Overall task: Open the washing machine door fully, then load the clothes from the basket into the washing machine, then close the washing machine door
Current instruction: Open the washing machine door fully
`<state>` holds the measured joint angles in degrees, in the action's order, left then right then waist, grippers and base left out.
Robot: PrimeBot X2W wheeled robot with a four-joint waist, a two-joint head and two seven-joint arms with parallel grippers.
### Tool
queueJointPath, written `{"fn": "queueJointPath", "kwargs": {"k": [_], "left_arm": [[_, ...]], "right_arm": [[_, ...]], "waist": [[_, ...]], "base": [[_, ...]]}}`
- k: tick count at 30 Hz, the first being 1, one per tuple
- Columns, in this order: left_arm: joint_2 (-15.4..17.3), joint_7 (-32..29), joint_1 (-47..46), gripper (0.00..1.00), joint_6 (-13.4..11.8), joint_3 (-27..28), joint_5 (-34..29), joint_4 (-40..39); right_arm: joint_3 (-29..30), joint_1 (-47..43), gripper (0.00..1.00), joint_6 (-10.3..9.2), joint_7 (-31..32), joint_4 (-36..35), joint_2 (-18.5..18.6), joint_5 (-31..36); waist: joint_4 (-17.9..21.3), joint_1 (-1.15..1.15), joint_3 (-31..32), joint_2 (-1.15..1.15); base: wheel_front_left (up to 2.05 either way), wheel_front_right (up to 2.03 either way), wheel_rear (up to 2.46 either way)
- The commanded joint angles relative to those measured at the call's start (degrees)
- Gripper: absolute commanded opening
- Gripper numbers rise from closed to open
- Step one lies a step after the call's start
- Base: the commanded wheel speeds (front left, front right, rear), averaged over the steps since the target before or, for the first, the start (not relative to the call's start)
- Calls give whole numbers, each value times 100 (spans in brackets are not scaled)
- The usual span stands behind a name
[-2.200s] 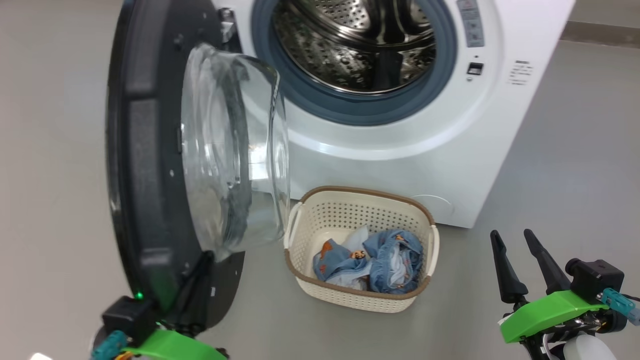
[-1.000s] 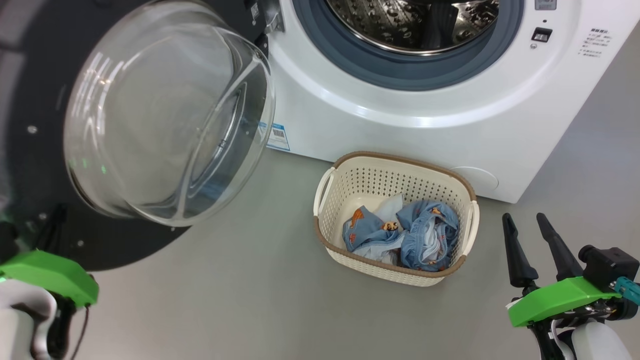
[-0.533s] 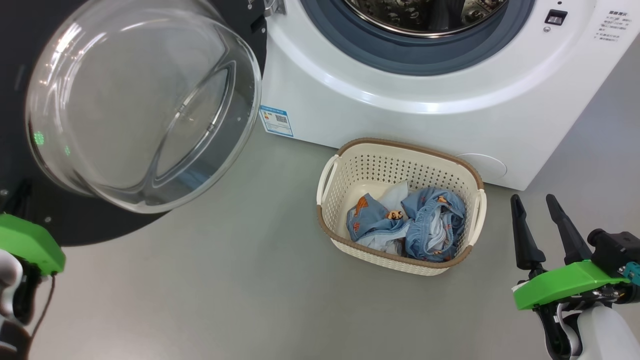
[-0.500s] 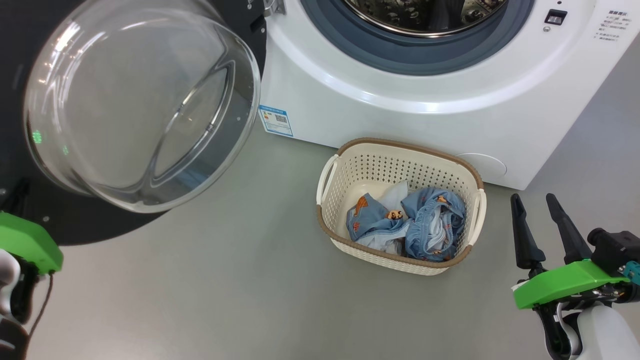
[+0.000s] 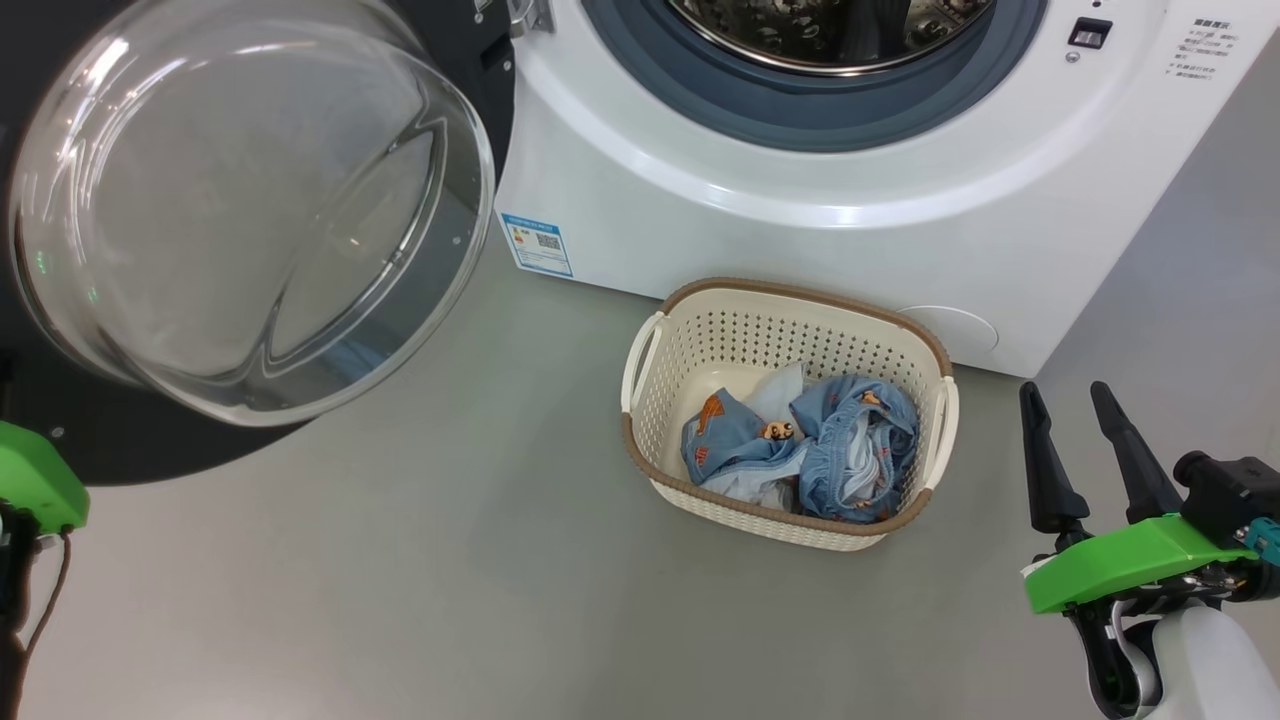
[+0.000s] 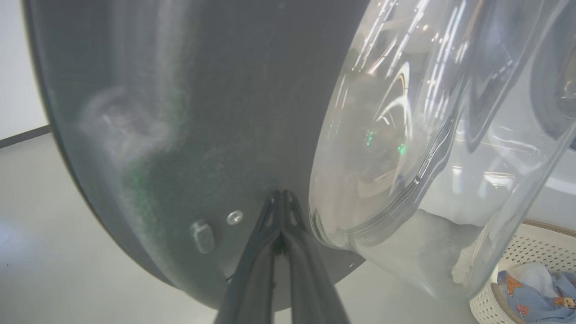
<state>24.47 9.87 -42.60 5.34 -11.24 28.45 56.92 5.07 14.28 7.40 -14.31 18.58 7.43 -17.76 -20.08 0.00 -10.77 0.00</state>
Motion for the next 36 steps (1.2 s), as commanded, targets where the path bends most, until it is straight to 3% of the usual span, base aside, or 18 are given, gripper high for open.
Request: {"fn": "queueJointPath", "kwargs": {"k": [1,14,26,30,32,36], "left_arm": [[423,95,-271,0,-4,161,-47,-13],[407,426,-52,0,126,-16,-53,157],[323,509,672,0,122,48,7,-755],[208,511,1106,48,-11,154,43,-1394],[149,511,1353,100,-106,199,67,-1740],[19,512,1825,100,-327,307,149,-2492]], "right_arm": [[-124,88,100,9,-69,-121,-22,-9],[-144,-18,100,9,-69,-94,-27,-33],[-130,-78,100,9,-69,-121,-22,-40],[-104,-127,100,9,-69,-135,-5,-29],[-101,-151,100,9,-69,-140,1,-8],[-124,-178,100,9,-69,-148,11,-1]], "waist": [[6,0,18,0],[74,0,200,0],[267,0,348,0],[346,0,396,0],[391,0,425,0],[495,0,485,0]], "base": [[0,0,0],[0,0,0],[0,0,0],[0,0,0],[0,0,0],[0,0,0]]}}
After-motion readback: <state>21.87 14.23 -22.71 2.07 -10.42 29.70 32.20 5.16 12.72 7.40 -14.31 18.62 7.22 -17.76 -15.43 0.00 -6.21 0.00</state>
